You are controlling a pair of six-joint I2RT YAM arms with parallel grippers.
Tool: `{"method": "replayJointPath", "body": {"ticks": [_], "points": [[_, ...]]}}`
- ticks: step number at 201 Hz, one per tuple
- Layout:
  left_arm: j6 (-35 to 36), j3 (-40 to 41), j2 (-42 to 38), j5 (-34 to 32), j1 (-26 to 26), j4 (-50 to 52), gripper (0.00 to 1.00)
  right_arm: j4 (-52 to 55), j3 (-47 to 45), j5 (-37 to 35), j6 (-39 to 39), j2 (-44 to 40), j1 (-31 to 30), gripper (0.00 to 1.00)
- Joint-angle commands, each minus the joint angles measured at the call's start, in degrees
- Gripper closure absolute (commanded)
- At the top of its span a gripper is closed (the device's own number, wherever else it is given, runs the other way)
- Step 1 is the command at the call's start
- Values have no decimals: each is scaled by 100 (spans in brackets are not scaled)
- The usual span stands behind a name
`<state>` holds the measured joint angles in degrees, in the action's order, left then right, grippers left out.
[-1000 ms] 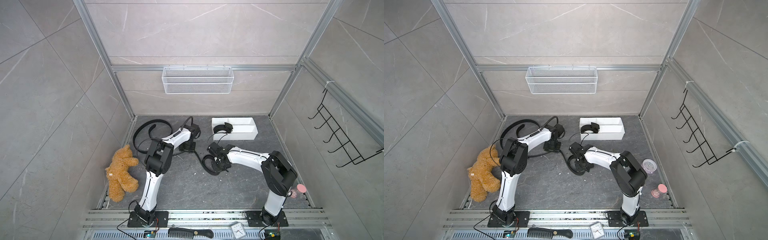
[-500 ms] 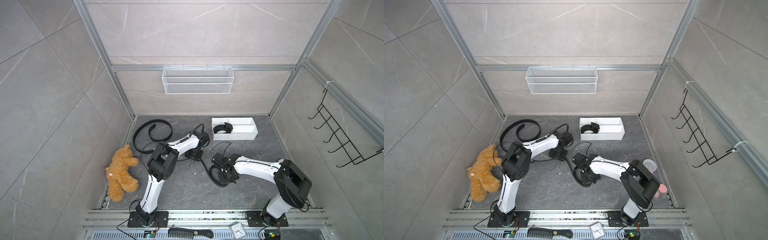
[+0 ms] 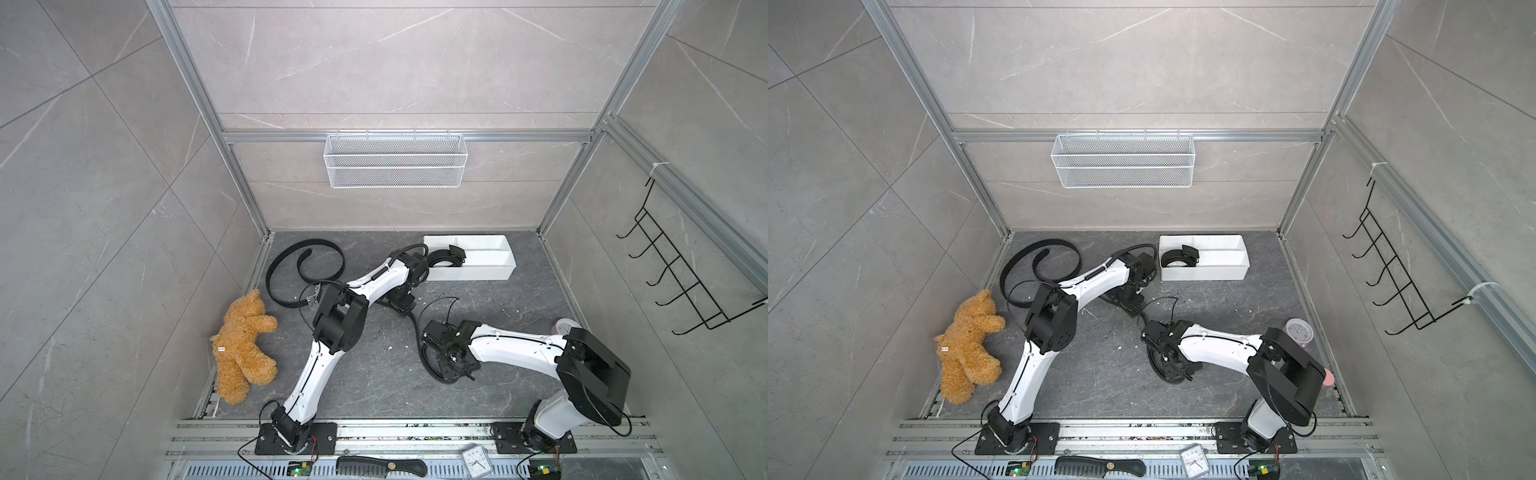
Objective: Place the belts into the storage roll
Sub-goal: Roll the belt at the center of the board.
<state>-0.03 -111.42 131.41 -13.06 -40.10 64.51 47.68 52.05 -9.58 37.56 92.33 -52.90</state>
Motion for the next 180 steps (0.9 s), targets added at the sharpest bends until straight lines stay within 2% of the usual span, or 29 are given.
{"method": "replayJointPath", "body": {"ticks": [1, 25, 46, 68, 86, 96, 114, 133, 144, 162, 180], "points": [[9, 440, -1141, 278, 45, -711, 10, 315, -81, 531, -38, 318, -153, 100], [-312, 1127, -1850, 331, 28, -1032, 9, 309, 10, 506, -25, 322, -163, 100], [-667, 1899, -2784, 426, 25, -1632, 6, 261, 68, 477, -24, 328, -185, 100], [-1362, 2595, -3681, 484, 28, -1933, 5, 212, 179, 467, -72, 419, -244, 100], [-2684, 3021, -4162, 633, 1, -1305, 11, 262, 299, 419, -109, 542, -311, 100], [-3530, 3547, -4484, 729, -98, -1095, 13, 301, 322, 403, -104, 574, -325, 100], [-4942, 4899, -5219, 1286, -317, -1570, 17, 256, 272, 418, -63, 540, -336, 100], [-6157, 6120, -5843, 1312, -293, -2221, 18, 216, 227, 415, -53, 522, -357, 100], [-6388, 6318, -5948, 1113, -124, -2231, 19, 218, 226, 422, -55, 522, -374, 100], [-6266, 6023, -5630, 770, 271, -1997, 18, 251, 227, 378, -57, 492, -387, 100], [-6109, 5858, -5246, 952, 463, -2716, 15, 244, 226, 371, -71, 461, -404, 100]]}}
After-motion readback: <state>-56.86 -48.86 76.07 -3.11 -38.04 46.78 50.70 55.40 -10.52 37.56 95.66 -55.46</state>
